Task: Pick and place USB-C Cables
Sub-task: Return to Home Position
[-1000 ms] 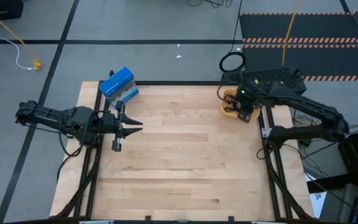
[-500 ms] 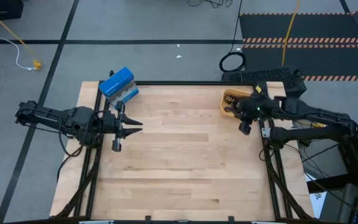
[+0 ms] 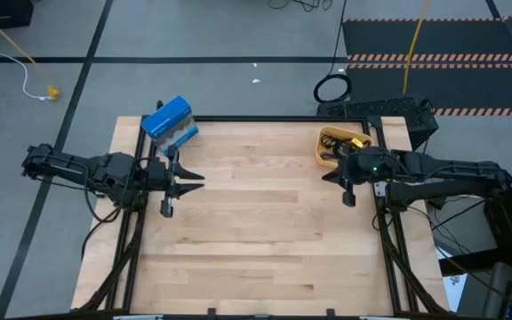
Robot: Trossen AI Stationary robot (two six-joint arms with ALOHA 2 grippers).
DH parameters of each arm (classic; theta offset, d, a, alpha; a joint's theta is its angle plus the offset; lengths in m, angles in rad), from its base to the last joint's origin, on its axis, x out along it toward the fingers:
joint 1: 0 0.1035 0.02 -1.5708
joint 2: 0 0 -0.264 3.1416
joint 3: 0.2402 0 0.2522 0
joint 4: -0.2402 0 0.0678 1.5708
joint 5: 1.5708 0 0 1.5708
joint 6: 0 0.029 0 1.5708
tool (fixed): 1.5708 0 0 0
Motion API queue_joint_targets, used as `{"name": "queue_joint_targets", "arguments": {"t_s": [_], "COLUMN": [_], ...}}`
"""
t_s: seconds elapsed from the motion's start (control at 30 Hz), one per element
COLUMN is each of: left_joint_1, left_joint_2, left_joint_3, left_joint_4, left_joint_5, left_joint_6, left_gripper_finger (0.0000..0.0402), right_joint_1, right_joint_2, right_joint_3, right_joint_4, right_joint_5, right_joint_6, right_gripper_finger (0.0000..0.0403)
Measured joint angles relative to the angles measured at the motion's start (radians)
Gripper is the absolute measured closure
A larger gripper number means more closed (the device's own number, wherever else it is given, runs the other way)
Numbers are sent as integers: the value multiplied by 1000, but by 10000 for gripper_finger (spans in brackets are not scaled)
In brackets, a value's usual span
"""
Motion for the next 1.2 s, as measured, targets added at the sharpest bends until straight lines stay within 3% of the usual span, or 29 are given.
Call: {"name": "queue_joint_targets", "arguments": {"t_s": [0.47, 0.8, 1.2], "left_joint_1": [0, 2, -1], "left_joint_2": [0, -3, -3], "left_joint_3": [-9, -85, -218], "left_joint_4": [-35, 31, 203], "left_joint_5": [-1, -87, -146], "left_joint_6": [46, 55, -68], "left_gripper_finger": [316, 316, 316], "right_joint_1": [58, 62, 90], "right_joint_2": [-164, -213, -215], "right_joint_3": [-46, -207, -426], "right_joint_4": [99, 364, 683], "right_joint_5": [-39, -38, -65], "right_joint_6": [-117, -177, -163], "right_gripper_finger": [402, 403, 403]}}
